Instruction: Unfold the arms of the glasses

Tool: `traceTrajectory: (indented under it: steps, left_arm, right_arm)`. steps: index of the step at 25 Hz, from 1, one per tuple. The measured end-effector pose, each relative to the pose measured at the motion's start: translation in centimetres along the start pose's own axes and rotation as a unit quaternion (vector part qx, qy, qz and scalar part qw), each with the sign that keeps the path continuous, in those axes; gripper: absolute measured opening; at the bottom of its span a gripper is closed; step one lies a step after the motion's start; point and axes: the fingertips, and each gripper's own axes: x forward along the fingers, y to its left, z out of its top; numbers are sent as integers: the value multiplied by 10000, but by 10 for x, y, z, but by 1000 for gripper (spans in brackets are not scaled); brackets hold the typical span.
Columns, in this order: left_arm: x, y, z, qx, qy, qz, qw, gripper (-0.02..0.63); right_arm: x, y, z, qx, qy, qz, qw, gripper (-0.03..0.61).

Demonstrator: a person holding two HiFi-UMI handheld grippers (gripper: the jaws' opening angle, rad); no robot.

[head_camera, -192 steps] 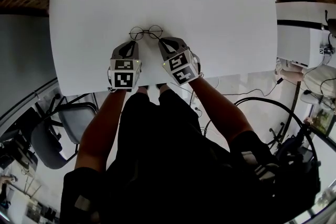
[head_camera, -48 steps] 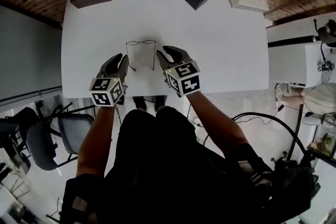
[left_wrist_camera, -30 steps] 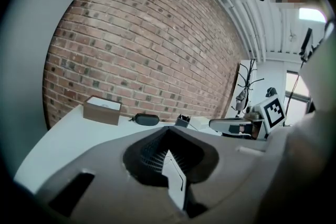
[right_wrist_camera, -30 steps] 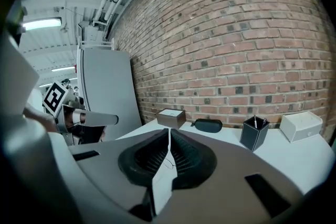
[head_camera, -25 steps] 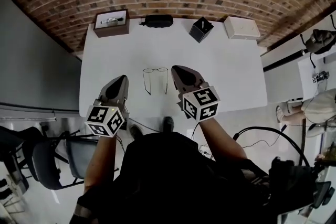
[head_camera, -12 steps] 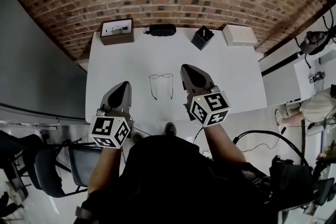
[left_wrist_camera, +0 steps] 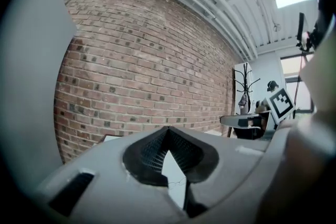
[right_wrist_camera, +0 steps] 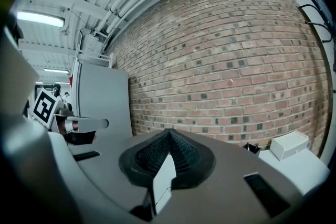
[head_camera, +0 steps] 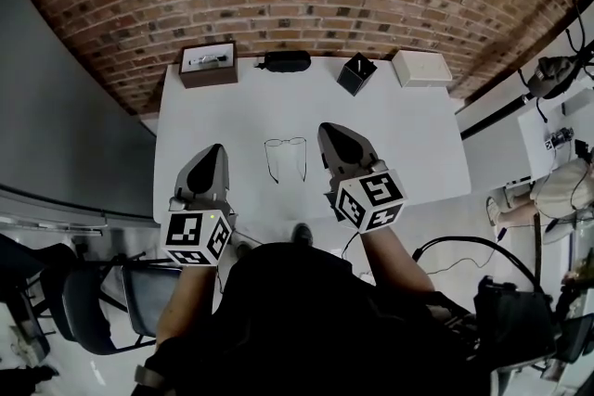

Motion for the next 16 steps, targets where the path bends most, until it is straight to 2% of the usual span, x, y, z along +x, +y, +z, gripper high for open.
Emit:
traceTrajectory:
  steps: [3,8,12,16]
  left_arm:
    - [0,3,5,279,-50,97,9996,9]
    - [4,7,7,20,-72,44,10000,9]
    - [6,3,10,120,-150,-13,9998,9]
    - [8,4,8,45,-129,-22,9999,9]
  right_arm:
    - [1,-1,2,-115,-4,-19,9999,8]
    - [3,-4,8,-32,-71,-5,10000,8]
    - [4,-7,6,64,-64,-1,10000,8]
    - [4,-8,7,86,-104,-4,9999,8]
